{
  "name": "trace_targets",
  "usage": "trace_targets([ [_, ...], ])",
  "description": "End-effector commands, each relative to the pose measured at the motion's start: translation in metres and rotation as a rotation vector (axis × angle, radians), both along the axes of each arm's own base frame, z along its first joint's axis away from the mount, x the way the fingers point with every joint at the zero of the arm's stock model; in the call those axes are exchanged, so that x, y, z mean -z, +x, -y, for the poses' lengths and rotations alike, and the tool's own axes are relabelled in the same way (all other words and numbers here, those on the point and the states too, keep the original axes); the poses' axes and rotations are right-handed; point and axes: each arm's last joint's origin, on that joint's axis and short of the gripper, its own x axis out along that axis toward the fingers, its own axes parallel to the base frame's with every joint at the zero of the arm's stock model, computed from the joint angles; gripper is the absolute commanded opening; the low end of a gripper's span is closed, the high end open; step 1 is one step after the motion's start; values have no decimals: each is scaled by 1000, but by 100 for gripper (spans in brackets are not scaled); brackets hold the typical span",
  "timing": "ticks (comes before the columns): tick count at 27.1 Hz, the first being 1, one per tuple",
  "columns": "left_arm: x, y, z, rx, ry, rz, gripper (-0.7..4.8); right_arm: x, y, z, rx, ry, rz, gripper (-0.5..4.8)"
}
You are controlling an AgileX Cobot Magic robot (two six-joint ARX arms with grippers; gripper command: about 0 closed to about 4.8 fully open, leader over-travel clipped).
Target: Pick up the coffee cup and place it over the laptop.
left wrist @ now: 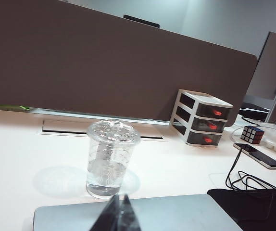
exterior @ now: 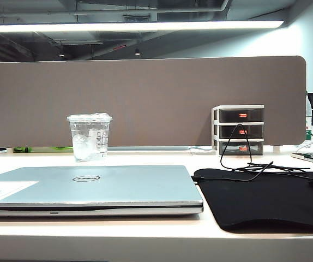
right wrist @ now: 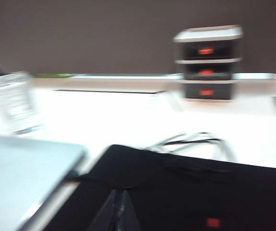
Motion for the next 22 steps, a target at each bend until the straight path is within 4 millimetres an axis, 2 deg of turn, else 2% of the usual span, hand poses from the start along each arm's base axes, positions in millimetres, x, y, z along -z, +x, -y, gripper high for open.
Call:
trace_targets([
  [1, 0, 0, 0, 16, -45, -29, -2, 1, -3, -7, -253, 8, 3, -6],
  [3, 5, 1, 0, 11, -75, -97, -1, 1, -5, -9, -357, 5, 3, -5],
  [5, 8, 1, 0, 7, -55, -119, 6, 1, -5, -10, -381, 5, 3, -5],
  [6, 9, 2, 0, -2, -32, -119, 44, 1, -5, -10, -384, 5, 3, -5],
  [8, 12, 4, -2, -69, -13, -142, 236, 1, -5, -10, -391, 5, 3, -5],
  [9, 12, 5, -2, -68, -12, -148, 279, 1, -5, -10, -392, 5, 3, -5],
  [10, 12, 7, -2, -61, -11, -154, 294, 1, -5, -10, -399, 5, 3, -5],
  [15, 4, 12, -1, -43, 2, -91, 293, 1, -5, -10, -402, 4, 4, -5],
  [18, 4, 18, -2, -97, 35, -124, 293, 1, -6, -11, -417, 4, 4, -5],
  [22, 7, 31, -1, -73, 74, -140, 314, 0, -6, -11, -425, 4, 5, -5],
])
